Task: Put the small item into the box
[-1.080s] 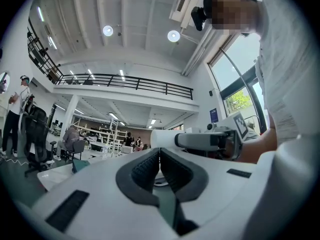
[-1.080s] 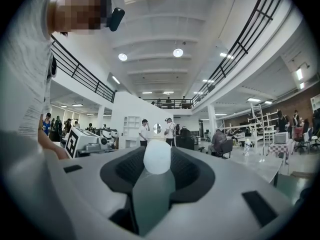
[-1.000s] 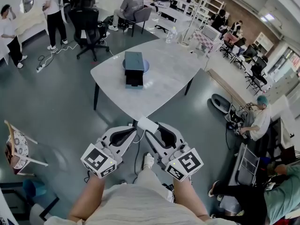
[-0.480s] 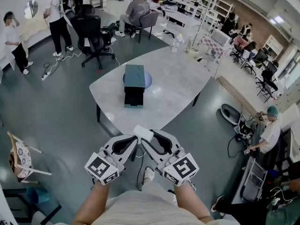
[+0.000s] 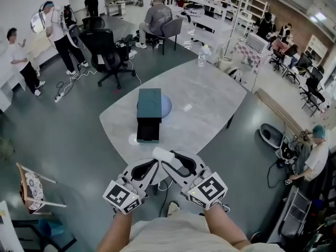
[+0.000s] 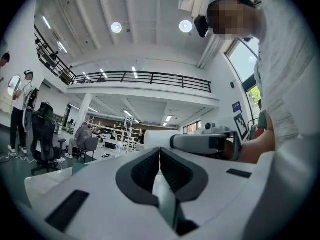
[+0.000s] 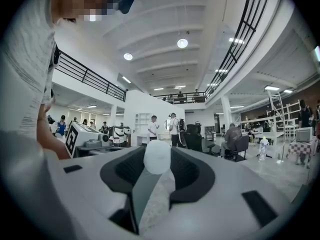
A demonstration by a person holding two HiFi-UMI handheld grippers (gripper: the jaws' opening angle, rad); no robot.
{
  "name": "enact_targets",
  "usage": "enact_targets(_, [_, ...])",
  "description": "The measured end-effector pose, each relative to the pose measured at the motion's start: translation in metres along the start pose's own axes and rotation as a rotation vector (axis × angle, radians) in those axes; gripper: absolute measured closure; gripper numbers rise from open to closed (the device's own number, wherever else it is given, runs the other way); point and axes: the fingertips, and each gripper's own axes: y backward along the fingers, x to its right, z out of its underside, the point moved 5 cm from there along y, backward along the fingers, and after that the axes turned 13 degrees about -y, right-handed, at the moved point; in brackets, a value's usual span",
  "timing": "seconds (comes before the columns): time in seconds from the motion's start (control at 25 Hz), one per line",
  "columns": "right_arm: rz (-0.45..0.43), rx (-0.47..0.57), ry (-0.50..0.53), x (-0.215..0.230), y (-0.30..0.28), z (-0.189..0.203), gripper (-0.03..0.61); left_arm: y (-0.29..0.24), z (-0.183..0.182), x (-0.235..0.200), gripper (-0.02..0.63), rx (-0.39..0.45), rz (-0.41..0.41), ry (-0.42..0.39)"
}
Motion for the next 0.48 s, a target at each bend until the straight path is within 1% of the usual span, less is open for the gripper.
enact_targets(0.24, [-0.039, -0.009, -0.020, 0.032, -0.009, -0.001, 0.403, -0.025, 0.008, -0.012, 0.592, -0.035, -0.028, 0.001])
enact_targets(0.48, [-0.038, -0.032, -0.034, 0.055, -0.042, 0.003, 0.403, -0.037, 0.022, -0.047, 0.592, -0.057, -0.007, -0.004])
